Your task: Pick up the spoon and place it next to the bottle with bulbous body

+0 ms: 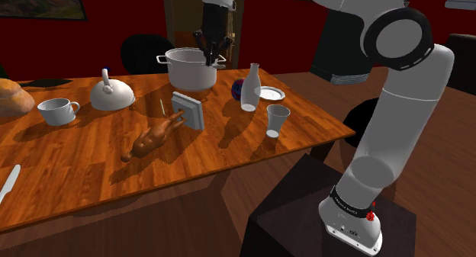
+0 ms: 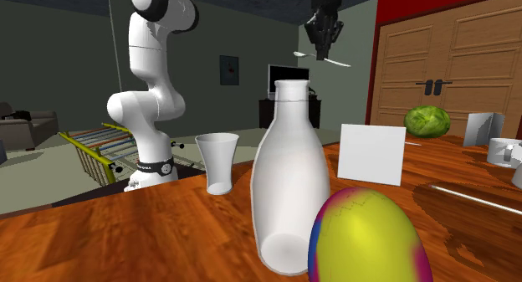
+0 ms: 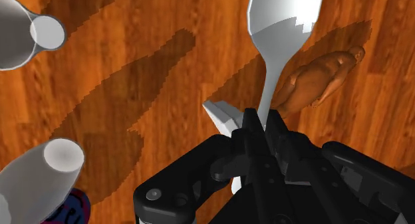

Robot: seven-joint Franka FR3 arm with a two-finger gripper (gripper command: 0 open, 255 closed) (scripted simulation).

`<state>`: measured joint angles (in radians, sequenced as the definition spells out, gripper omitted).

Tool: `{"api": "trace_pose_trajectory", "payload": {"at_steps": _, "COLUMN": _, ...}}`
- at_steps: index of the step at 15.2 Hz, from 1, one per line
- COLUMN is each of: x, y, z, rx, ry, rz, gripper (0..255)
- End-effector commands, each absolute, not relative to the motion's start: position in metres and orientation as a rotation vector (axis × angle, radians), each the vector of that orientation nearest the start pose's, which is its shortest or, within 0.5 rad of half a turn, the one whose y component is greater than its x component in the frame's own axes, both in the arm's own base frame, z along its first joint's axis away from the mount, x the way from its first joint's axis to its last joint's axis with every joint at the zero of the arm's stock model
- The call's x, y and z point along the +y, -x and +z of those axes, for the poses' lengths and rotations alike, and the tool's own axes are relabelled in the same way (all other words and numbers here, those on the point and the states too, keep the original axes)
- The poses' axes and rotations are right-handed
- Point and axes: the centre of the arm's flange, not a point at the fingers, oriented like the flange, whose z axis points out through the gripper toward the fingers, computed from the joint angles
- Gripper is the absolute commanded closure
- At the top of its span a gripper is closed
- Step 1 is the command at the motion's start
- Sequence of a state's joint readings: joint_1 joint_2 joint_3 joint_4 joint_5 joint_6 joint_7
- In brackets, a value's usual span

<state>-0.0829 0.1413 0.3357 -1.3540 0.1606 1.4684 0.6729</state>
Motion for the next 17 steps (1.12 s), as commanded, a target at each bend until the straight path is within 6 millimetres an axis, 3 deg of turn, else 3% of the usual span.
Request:
{"api": "trace_pose_trajectory", "payload": {"at_steps": 1, "x": 0.12, "y": -0.561, "z": 0.641, "rx": 0.598, "ry": 2.899, "rz": 0.162, "gripper": 255}}
{"api": "trace_pose_trajectory", "payload": {"at_steps": 17, "x": -0.084, "y": -0.508, "z": 0.641, "rx": 0.598, "ry": 2.899, "rz": 0.162, "gripper": 255}}
